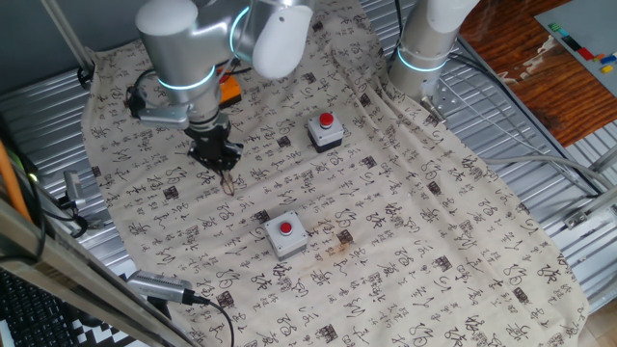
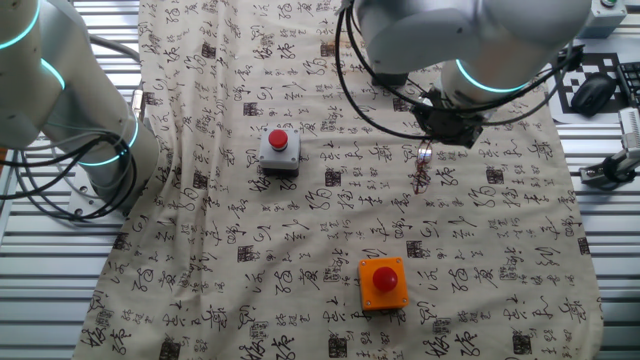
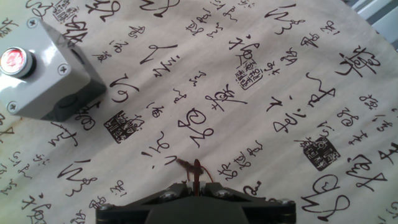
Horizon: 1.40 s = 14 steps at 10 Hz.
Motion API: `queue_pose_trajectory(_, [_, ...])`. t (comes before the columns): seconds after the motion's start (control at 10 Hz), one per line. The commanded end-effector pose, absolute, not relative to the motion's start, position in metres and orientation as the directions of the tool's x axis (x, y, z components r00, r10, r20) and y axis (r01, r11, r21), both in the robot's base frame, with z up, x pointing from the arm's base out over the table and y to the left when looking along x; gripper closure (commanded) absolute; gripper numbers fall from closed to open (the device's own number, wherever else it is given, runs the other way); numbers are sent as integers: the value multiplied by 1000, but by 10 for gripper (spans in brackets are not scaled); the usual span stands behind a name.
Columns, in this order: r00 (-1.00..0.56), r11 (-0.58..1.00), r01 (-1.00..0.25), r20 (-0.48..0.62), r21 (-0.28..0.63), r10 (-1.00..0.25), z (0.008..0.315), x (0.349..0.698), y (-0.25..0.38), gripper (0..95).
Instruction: Unfold the leg of the glasses (with one hand)
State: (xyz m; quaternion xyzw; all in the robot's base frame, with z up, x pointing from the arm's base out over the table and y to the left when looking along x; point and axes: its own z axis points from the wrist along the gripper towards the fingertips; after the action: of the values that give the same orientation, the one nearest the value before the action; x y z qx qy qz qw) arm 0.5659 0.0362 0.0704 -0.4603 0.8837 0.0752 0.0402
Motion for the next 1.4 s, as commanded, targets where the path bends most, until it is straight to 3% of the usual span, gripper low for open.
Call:
queue_pose_trajectory(0.1, [-572, 563, -821, -143, 101, -808, 73, 565, 34, 950])
queue_pose_trajectory(0.7, [-574, 564, -819, -133, 106, -808, 76, 563, 31, 950])
queue_pose_trajectory(0.8, [-572, 563, -820, -134, 106, -809, 75, 564, 31, 760])
queue_pose_trajectory(0.9, [-571, 561, -821, -134, 105, -810, 75, 564, 31, 760])
queue_pose_trajectory(1.0, [-568, 558, -823, -134, 105, -812, 75, 564, 31, 570])
queue_pose_trajectory(1.4, [-572, 562, -820, -103, 108, -814, 79, 561, 29, 570])
